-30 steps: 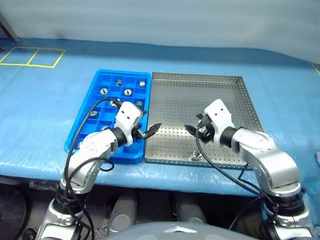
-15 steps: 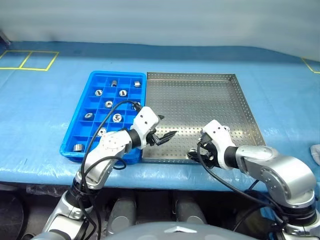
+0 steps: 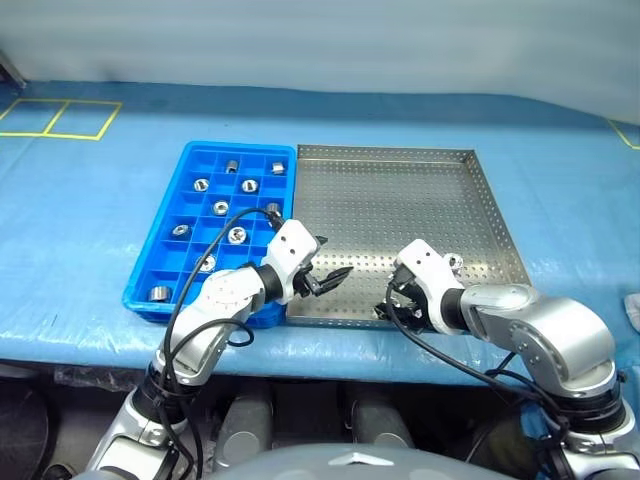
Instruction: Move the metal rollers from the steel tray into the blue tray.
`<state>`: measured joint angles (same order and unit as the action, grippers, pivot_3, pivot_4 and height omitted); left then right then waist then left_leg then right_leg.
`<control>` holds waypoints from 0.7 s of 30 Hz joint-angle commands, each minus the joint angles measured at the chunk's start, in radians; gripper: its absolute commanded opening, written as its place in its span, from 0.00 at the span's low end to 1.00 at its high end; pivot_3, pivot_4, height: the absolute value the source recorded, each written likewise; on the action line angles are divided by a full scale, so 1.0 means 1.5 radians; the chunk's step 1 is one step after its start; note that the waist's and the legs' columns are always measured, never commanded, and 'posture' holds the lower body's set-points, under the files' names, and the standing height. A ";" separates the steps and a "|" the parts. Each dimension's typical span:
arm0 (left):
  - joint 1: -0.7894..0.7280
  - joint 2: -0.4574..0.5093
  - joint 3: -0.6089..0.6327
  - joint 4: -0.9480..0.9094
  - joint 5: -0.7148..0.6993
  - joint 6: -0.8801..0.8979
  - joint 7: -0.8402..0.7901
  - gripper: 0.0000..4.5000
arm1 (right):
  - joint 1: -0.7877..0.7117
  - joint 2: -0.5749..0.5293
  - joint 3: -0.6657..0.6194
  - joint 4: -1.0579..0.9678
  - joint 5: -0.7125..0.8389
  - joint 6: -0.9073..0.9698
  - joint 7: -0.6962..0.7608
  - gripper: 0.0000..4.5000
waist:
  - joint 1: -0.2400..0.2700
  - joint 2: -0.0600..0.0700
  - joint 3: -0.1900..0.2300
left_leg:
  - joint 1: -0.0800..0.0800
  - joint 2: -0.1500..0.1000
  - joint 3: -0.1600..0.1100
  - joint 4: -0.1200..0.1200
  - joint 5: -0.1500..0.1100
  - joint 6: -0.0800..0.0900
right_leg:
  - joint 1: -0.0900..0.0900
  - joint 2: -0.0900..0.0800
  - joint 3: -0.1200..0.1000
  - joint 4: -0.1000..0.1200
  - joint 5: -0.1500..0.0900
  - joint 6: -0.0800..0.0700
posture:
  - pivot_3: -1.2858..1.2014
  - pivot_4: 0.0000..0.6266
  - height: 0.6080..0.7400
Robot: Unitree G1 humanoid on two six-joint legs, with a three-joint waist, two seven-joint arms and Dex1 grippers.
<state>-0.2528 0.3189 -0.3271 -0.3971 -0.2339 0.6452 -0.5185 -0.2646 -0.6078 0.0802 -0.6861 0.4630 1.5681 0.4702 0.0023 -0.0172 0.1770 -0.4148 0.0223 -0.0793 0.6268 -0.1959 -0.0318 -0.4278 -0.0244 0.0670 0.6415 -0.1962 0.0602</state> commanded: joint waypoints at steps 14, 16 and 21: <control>0.035 -0.045 -0.033 -0.046 0.009 -0.011 0.039 0.81 | -0.031 -0.127 0.059 0.080 0.170 0.031 0.008 0.70 | 0.034 0.000 0.000 | -0.001 -0.001 -0.001 0.000 -0.002 0.003 | 0.000 0.000 0.000 -0.002 -0.002 0.001 | 0.60 0.24 1.00; 0.040 -0.052 -0.036 -0.042 0.011 -0.015 0.042 0.81 | -0.044 -0.141 0.069 0.094 0.197 0.031 0.000 0.70 | 0.037 0.000 0.000 | -0.002 -0.001 -0.001 0.000 -0.002 0.004 | 0.001 0.000 0.000 -0.002 -0.002 0.001 | 0.60 0.24 1.00; 0.049 -0.065 -0.041 -0.044 0.014 -0.017 0.049 0.81 | -0.066 -0.167 0.087 0.122 0.253 0.031 -0.032 0.49 | 0.044 0.000 0.000 | -0.002 -0.001 -0.001 0.000 -0.003 0.004 | 0.001 0.000 0.000 -0.002 -0.002 0.002 | 0.60 0.24 1.00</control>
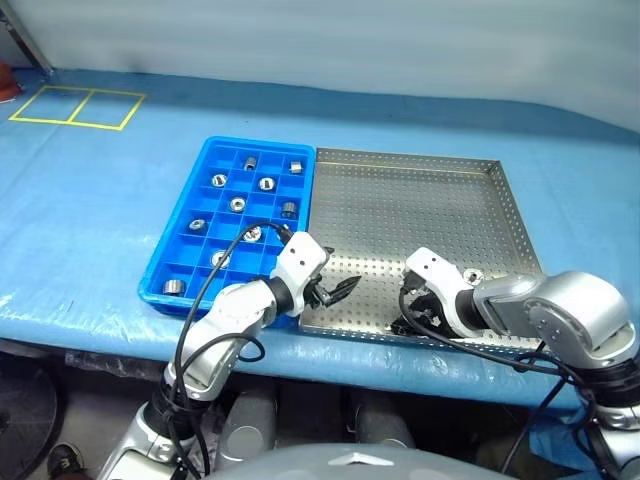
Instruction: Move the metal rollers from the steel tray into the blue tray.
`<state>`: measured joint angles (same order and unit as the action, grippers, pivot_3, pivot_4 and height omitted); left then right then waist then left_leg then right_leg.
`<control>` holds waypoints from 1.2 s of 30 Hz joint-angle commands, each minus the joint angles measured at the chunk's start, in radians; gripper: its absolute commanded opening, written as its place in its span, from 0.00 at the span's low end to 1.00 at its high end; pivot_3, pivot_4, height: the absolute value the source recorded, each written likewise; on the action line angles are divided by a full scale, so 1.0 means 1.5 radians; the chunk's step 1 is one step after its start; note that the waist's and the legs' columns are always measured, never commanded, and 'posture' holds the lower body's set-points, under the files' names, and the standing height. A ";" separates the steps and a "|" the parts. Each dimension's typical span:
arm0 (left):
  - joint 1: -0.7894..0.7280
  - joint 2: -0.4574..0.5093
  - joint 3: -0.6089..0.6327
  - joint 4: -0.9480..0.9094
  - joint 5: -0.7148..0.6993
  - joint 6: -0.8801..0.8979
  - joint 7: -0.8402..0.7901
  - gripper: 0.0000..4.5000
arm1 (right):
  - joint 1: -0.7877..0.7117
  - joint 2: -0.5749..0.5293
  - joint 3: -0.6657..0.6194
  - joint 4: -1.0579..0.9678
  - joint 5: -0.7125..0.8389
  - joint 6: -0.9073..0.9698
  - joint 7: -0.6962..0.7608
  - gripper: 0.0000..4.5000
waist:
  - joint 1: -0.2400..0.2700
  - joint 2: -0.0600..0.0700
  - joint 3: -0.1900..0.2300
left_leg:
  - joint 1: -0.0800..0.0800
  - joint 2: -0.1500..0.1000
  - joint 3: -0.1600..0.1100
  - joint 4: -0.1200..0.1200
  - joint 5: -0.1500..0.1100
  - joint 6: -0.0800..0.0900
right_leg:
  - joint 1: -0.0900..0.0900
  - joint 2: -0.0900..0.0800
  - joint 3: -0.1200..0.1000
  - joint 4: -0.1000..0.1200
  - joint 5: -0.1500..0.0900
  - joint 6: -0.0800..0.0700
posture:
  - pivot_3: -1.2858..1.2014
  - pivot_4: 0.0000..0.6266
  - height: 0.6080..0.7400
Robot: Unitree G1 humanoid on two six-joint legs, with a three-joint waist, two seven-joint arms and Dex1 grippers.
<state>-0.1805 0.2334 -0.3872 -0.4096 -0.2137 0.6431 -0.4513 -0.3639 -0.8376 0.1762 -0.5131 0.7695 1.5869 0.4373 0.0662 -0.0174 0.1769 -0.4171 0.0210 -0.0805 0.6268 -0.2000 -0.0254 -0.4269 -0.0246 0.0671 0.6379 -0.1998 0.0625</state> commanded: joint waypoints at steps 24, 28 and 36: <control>0.030 0.039 0.135 -0.125 -0.037 0.019 0.034 0.81 | -0.118 0.218 0.003 -0.029 -0.086 -0.180 -0.148 0.38 | -0.010 0.000 0.000 | 0.000 0.000 0.000 0.001 0.000 0.000 | -0.001 0.000 0.000 0.003 0.000 0.000 | 0.61 0.24 1.00; 0.042 0.037 0.189 -0.162 -0.035 0.036 0.076 0.81 | -0.122 0.268 0.051 0.038 -0.151 -0.294 -0.131 0.38 | -0.015 0.000 0.000 | 0.001 0.000 0.000 0.001 0.000 0.000 | 0.000 0.000 0.000 0.003 0.000 0.000 | 0.62 0.24 1.00; 0.099 0.071 0.279 -0.244 -0.020 0.082 0.128 0.81 | -0.149 0.390 0.114 0.141 -0.201 -0.419 -0.064 0.38 | -0.008 0.000 0.000 | 0.002 0.001 0.000 0.000 0.000 0.000 | 0.000 0.001 0.000 0.004 0.000 0.000 | 0.66 0.24 1.00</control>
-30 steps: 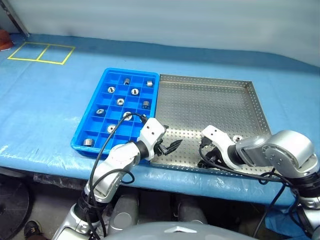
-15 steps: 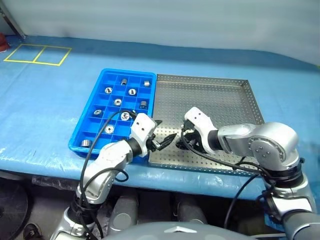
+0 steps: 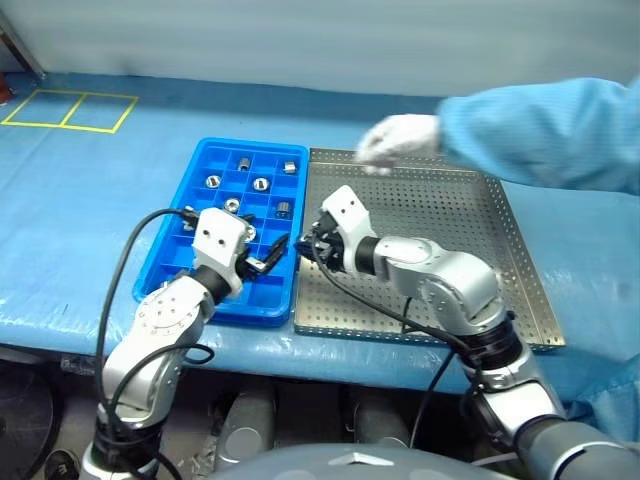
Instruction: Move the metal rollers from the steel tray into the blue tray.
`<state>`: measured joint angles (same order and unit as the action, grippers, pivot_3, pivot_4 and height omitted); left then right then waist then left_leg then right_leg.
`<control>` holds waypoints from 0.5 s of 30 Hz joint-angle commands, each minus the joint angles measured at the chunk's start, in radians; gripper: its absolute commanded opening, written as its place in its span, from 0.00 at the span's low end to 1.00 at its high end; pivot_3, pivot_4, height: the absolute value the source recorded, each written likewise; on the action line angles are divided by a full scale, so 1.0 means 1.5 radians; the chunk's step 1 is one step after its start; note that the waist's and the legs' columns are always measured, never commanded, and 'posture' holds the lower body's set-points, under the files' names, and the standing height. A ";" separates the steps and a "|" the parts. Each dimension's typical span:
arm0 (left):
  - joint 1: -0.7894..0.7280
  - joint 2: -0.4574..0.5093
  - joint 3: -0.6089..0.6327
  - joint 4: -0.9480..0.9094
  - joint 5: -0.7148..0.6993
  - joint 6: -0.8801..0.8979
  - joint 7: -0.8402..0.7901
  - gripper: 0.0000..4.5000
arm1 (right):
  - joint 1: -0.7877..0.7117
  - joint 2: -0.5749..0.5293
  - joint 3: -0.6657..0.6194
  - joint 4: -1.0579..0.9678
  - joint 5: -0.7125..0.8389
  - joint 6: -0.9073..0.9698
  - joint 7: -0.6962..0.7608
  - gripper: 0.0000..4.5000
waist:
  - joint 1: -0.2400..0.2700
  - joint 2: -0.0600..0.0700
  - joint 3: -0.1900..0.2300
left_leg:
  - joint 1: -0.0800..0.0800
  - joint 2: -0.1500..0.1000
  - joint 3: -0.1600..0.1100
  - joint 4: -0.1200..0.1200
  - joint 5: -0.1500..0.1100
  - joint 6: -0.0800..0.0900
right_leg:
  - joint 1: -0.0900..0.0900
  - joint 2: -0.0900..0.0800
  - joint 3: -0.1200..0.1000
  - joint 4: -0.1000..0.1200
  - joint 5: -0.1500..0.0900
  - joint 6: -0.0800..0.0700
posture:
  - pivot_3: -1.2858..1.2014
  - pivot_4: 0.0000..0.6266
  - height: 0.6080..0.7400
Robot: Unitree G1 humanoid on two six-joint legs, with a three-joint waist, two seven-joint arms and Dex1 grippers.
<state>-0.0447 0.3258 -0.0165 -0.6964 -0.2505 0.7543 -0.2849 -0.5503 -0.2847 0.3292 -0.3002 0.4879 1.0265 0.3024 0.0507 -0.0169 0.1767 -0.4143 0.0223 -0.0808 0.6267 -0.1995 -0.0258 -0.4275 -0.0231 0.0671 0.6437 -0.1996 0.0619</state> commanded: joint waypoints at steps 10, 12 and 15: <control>0.052 0.017 0.129 -0.090 0.003 0.030 0.051 0.81 | -0.034 0.106 0.066 0.045 -0.052 -0.089 0.072 0.38 | 0.034 0.000 0.000 | 0.000 0.000 0.000 0.000 0.000 -0.001 | 0.000 0.000 0.000 0.000 0.000 -0.001 | 0.67 0.24 1.00; 0.054 0.018 0.134 -0.090 0.001 0.030 0.052 0.81 | -0.029 0.113 0.074 0.048 -0.057 -0.088 0.079 0.38 | 0.037 0.000 0.000 | 0.000 0.000 0.000 -0.001 0.000 -0.001 | 0.000 0.000 0.000 0.000 0.000 -0.001 | 0.67 0.24 1.00; 0.052 0.021 0.143 -0.087 -0.001 0.031 0.052 0.81 | -0.015 0.123 0.099 0.064 -0.069 -0.088 0.089 0.38 | 0.040 0.000 0.000 | 0.000 0.000 0.000 -0.001 0.000 -0.001 | 0.000 0.000 0.000 0.000 0.000 -0.001 | 0.67 0.24 1.00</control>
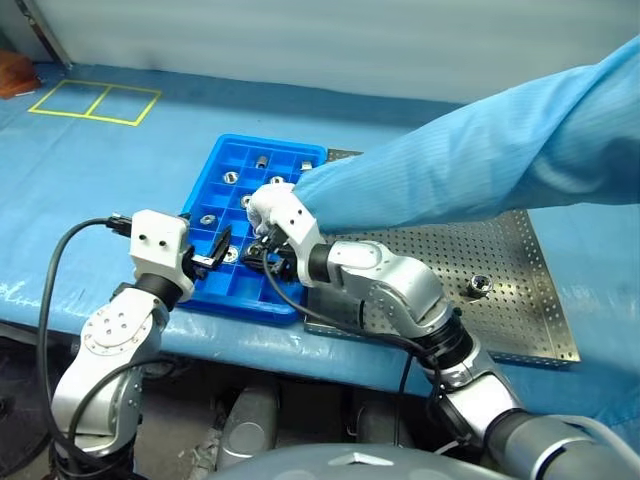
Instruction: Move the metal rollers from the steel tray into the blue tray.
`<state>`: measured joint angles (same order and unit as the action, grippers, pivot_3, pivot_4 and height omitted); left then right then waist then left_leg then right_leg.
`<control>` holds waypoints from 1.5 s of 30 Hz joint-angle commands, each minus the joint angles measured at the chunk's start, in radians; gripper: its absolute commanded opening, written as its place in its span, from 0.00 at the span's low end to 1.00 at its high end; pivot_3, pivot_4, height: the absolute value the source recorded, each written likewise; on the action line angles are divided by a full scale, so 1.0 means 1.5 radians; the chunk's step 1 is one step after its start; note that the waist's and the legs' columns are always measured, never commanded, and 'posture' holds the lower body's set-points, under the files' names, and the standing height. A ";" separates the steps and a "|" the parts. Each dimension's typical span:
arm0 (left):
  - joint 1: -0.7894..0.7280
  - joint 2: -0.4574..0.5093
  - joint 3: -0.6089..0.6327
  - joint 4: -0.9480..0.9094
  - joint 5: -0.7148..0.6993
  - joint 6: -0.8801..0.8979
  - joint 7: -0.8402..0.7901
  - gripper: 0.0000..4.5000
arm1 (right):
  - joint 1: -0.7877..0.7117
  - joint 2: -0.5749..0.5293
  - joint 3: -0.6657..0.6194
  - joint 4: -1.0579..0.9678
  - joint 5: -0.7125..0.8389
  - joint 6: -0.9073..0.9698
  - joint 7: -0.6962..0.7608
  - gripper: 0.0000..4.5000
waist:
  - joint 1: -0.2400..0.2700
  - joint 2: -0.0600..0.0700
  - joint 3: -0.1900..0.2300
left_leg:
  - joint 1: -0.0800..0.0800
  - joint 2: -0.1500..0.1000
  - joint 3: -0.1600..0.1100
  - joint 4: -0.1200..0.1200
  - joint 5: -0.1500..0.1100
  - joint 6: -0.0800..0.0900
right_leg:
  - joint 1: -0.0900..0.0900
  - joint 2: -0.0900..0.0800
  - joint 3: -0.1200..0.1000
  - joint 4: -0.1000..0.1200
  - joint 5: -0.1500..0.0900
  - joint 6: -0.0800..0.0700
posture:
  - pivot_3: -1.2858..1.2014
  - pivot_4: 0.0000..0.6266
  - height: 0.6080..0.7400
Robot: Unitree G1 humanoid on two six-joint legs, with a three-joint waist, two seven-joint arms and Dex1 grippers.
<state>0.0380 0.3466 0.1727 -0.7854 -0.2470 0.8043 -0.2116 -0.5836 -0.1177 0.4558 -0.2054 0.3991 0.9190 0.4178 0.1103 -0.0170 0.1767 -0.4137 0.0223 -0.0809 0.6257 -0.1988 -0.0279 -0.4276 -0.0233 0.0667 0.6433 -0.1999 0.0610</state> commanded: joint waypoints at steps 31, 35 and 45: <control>-0.223 -0.066 -0.260 0.239 -0.023 -0.100 -0.144 0.81 | 0.167 -0.079 -0.227 -0.148 -0.111 0.021 -0.149 0.82 | -0.037 0.000 0.000 | -0.001 0.000 0.001 -0.001 0.000 -0.001 | -0.001 -0.001 0.000 -0.001 0.000 0.000 | 0.57 0.24 1.00; -0.228 -0.064 -0.277 0.259 -0.020 -0.108 -0.160 0.81 | 0.191 -0.061 -0.227 -0.106 -0.128 -0.002 -0.168 0.82 | -0.063 0.000 0.000 | -0.001 0.000 0.001 -0.001 0.000 -0.001 | -0.001 -0.001 0.000 -0.001 0.000 0.000 | 0.56 0.24 1.00; -0.194 -0.051 -0.273 0.242 -0.013 -0.105 -0.155 0.81 | 0.196 -0.021 -0.244 -0.014 -0.141 -0.015 -0.188 0.82 | -0.078 0.000 0.000 | 0.000 0.000 0.001 0.000 0.000 -0.001 | 0.000 -0.001 0.001 0.000 0.000 0.000 | 0.58 0.24 1.00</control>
<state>-0.2533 0.2699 -0.2476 -0.3877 -0.2756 0.6649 -0.4509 -0.2785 -0.1531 0.1049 -0.2228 0.1973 0.9187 0.1440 -0.0071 -0.0170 0.1767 -0.4142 0.0217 -0.0799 0.6257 -0.1985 -0.0292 -0.4277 -0.0241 0.0678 0.6434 -0.1997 0.0614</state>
